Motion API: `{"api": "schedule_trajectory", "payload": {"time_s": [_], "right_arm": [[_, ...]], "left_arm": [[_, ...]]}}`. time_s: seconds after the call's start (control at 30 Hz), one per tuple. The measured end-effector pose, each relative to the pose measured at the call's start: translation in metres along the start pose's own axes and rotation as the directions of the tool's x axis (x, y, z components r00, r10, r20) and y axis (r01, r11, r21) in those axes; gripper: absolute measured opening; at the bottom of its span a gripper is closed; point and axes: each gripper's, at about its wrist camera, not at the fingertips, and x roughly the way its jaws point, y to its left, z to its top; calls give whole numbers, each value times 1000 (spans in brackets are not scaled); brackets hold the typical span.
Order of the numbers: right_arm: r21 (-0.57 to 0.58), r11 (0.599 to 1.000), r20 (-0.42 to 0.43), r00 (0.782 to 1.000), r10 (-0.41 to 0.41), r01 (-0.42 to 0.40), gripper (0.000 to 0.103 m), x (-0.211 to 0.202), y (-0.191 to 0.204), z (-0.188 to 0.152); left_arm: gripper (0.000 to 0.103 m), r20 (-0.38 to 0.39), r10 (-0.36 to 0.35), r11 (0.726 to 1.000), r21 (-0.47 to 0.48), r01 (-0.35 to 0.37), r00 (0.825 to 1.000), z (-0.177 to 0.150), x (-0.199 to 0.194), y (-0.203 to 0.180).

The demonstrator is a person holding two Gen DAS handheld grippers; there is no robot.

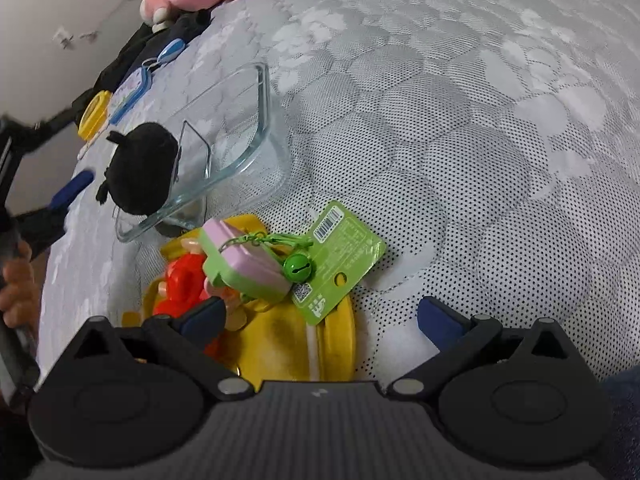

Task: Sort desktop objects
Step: 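Grasp the black plush toy with the right gripper while the left gripper releases it, then lower the black plush toy into the glass container and open the right gripper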

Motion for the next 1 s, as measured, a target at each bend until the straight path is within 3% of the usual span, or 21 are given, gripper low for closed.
{"api": "schedule_trajectory", "payload": {"time_s": [0.03,0.17,0.23,0.3,0.37,0.4,0.43,0.5,0.53,0.57,0.63,0.7,0.87,1.0], "right_arm": [[1,1000,-2,1000,-2,2,103,1,0,0],[22,1000,34,999,15,-16,103,-6,-2,0],[28,997,122,990,64,-68,102,-23,0,3],[10,990,221,966,133,-138,103,-42,8,10],[-26,989,257,955,146,-144,102,-48,28,25],[-49,988,259,953,156,-148,102,-48,41,34],[-73,984,242,954,178,-165,101,-44,54,43],[-94,973,169,959,225,-212,101,-33,79,62],[-91,969,117,964,241,-231,100,-24,91,72],[-86,964,64,965,256,-250,92,-16,102,82],[-76,967,-10,970,244,-245,83,0,122,97],[-65,974,-65,975,214,-218,83,14,140,109],[-27,994,-125,987,99,-103,76,38,164,117],[-124,992,-111,994,-15,1,62,58,183,115]], "left_arm": [[76,-19,-27,999,-34,26,999,0,5,3],[76,-46,1,1000,-17,-1,999,-2,5,0],[76,-58,23,1000,-8,-24,998,-2,1,0],[78,-49,86,996,15,-86,995,1,-7,-3],[85,-30,236,966,110,-232,971,5,-19,-12],[93,-15,309,940,157,-303,951,7,-26,-17],[94,-27,376,907,214,-362,926,5,-31,-20],[94,-76,442,872,271,-408,894,-3,-36,-19],[94,-111,437,878,269,-397,892,-10,-41,-15],[94,-154,431,885,262,-384,889,-16,-43,-11],[94,-252,420,896,269,-354,872,-26,-43,-5],[94,-323,393,906,296,-302,861,-31,-36,-4],[96,-413,349,923,305,-234,841,-36,-23,3],[98,-436,352,926,293,-239,828,-34,-22,12]]}}
